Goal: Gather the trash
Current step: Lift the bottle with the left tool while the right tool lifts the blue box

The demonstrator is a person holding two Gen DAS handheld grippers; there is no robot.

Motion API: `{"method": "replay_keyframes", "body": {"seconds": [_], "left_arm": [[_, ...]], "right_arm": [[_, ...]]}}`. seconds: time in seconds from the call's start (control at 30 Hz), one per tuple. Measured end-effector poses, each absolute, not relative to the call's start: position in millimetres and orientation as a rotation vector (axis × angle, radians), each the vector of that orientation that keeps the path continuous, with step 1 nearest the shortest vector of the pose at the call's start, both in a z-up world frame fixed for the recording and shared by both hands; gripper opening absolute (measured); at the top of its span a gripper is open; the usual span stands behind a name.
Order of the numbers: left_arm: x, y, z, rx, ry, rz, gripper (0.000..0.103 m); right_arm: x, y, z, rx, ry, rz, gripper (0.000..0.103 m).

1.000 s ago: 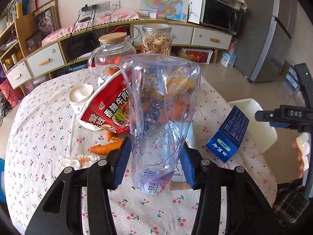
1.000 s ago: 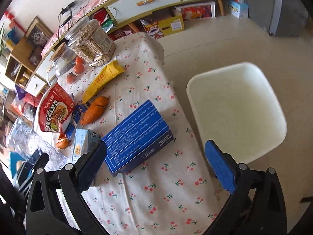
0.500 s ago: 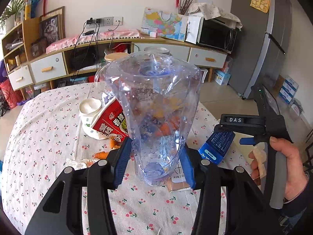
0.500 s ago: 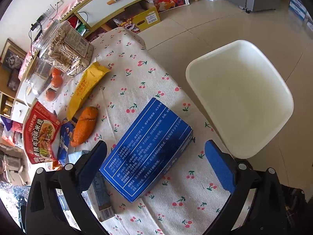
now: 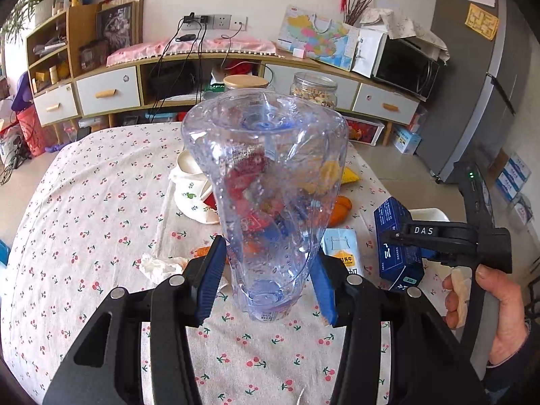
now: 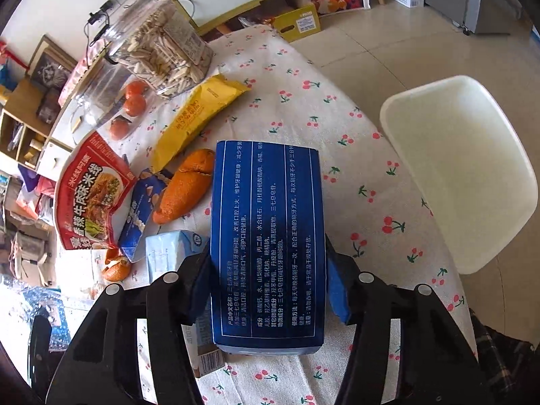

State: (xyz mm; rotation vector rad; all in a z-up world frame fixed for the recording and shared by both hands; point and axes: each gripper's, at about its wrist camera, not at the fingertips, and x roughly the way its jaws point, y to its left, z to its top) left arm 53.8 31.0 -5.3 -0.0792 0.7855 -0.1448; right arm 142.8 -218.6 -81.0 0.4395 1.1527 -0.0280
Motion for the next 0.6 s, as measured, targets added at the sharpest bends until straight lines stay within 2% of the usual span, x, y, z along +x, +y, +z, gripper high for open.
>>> {"method": "replay_keyframes", "body": {"seconds": [0.3, 0.6], "left_arm": [[48.4, 33.8, 0.1, -0.108, 0.708, -0.114, 0.048], [48.1, 17.7, 11.1, -0.071, 0.615, -0.084, 0.048]], "right_arm": [[118.8, -197.5, -20.2, 0.265, 0.888, 0.154, 0.053], [98.6, -204.1, 8.0, 0.129, 0.717, 0.199, 0.053]]}}
